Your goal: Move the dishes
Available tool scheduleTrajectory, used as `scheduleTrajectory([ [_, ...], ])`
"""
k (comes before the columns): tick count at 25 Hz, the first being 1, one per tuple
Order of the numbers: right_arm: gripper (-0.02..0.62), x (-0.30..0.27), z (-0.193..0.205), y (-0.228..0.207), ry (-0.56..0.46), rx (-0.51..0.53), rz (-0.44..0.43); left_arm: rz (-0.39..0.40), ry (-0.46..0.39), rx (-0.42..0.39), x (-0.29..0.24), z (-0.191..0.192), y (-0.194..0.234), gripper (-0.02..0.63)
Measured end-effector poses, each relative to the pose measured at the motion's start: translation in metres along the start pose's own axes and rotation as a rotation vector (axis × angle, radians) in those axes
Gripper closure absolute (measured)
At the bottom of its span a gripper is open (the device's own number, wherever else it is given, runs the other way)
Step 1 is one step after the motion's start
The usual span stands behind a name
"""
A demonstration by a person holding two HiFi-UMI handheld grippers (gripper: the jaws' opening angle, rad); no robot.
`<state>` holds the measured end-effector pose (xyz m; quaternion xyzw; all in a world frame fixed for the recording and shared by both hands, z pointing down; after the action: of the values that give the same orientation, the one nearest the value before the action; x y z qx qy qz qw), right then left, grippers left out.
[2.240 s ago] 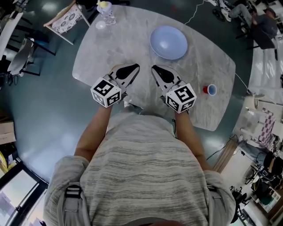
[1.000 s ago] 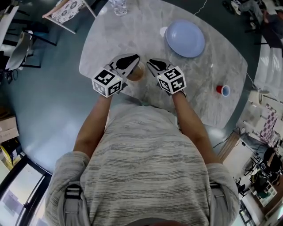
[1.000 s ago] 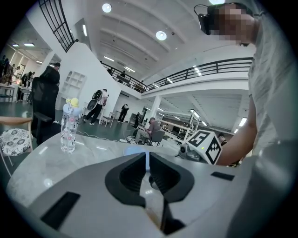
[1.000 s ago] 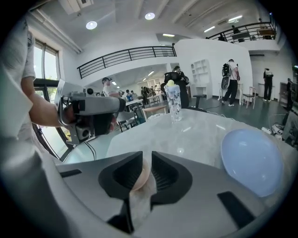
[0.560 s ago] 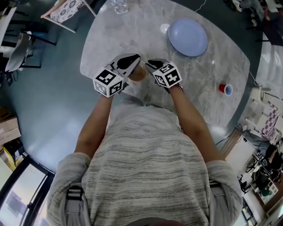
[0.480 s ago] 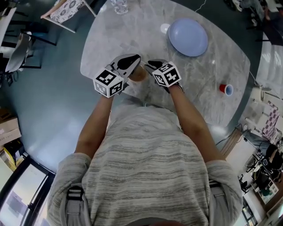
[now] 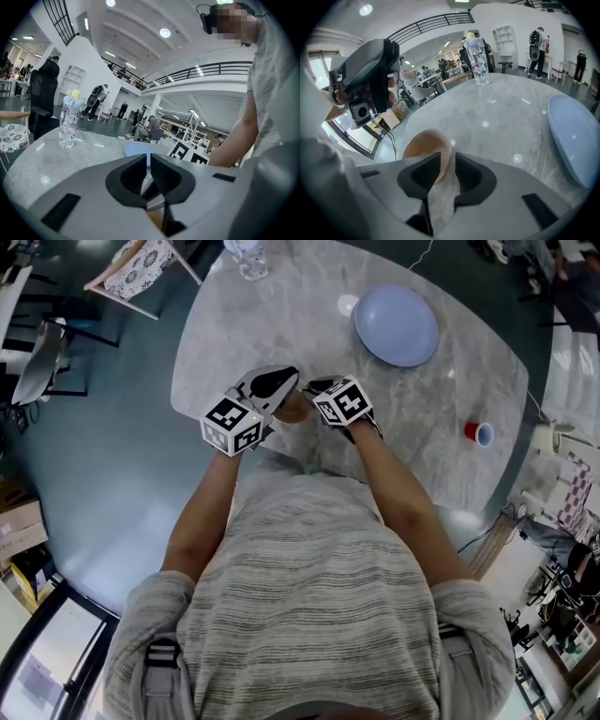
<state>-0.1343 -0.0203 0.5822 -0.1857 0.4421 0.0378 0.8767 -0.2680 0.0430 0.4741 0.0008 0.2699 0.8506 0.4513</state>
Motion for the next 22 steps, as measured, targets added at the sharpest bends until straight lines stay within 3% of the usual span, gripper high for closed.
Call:
scheduleTrajectory([
  [10,0.565,-0.003,-0.002,-0.004,0.028,-0.062,-0.019,0.01,0.014,-0.001,-0.004,-0.003,0.001,0.584],
  [22,0.568,0.016,-0.005,-0.025,0.006,-0.119,-0.003,0.061,0.041,-0.015,-0.025,-0.008,-0.007,0.583],
])
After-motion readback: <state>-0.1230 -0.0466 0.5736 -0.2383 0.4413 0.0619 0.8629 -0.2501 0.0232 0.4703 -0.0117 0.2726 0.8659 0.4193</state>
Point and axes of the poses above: the fingertips, and each gripper's own axes: x backward along the fingers, y to its left, z out of its underside, the point moved 9 cm from there along x, backward along the fingers, and after that the axes turned 6 degrees about x, right-handed, at the moved point
